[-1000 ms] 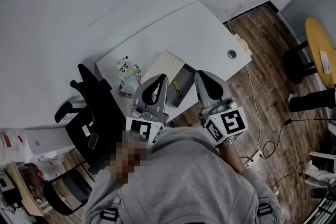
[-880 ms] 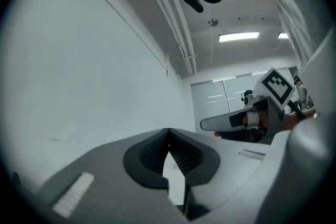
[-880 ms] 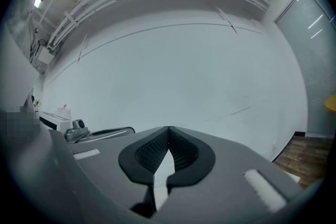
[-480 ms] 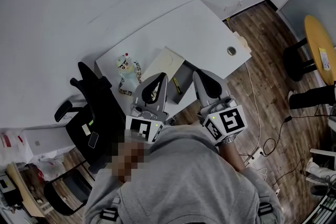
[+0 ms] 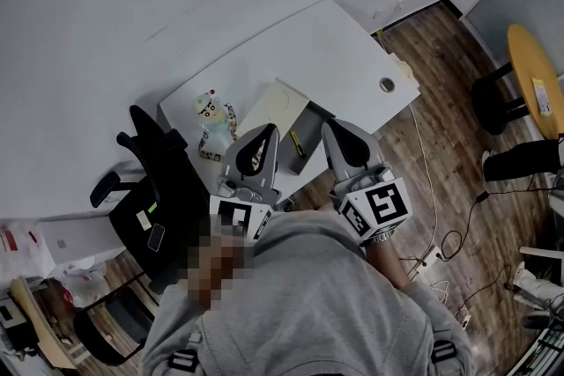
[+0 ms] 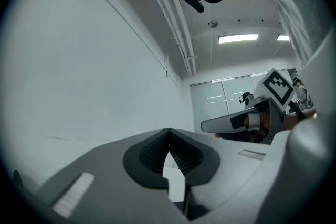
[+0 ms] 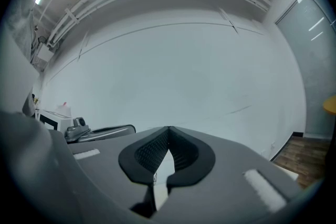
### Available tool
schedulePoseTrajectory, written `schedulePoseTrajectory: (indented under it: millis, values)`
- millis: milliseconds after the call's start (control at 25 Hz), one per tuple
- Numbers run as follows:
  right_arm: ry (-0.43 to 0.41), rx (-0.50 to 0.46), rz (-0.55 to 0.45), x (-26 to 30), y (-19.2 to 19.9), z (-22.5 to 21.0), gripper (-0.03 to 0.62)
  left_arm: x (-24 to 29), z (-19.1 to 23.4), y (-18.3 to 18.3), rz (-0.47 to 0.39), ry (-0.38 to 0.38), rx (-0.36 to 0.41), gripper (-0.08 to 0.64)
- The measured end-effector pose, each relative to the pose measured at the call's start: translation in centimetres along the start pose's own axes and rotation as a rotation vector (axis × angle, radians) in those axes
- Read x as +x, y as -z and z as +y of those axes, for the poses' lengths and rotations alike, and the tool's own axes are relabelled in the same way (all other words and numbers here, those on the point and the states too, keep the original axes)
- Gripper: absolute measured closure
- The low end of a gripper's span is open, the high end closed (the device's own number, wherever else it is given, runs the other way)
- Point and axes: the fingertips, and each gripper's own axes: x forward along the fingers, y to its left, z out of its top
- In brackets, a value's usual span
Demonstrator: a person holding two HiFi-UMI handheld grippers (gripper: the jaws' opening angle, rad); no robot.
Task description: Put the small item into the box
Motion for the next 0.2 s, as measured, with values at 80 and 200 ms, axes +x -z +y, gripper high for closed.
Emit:
schedulePoseTrajectory:
  millis: [80, 200]
  values:
    - [0.003, 0.003, 0.002, 0.06, 0.23, 0.01, 0.577, -0.09, 0.17, 0.22, 0.002, 0.001, 0.002, 0.557]
    - [0.008, 0.006, 0.004, 0.09, 0.51, 0.01, 0.577, -0.24, 0.37, 0.42, 0.004, 0.001, 0.000, 0.557]
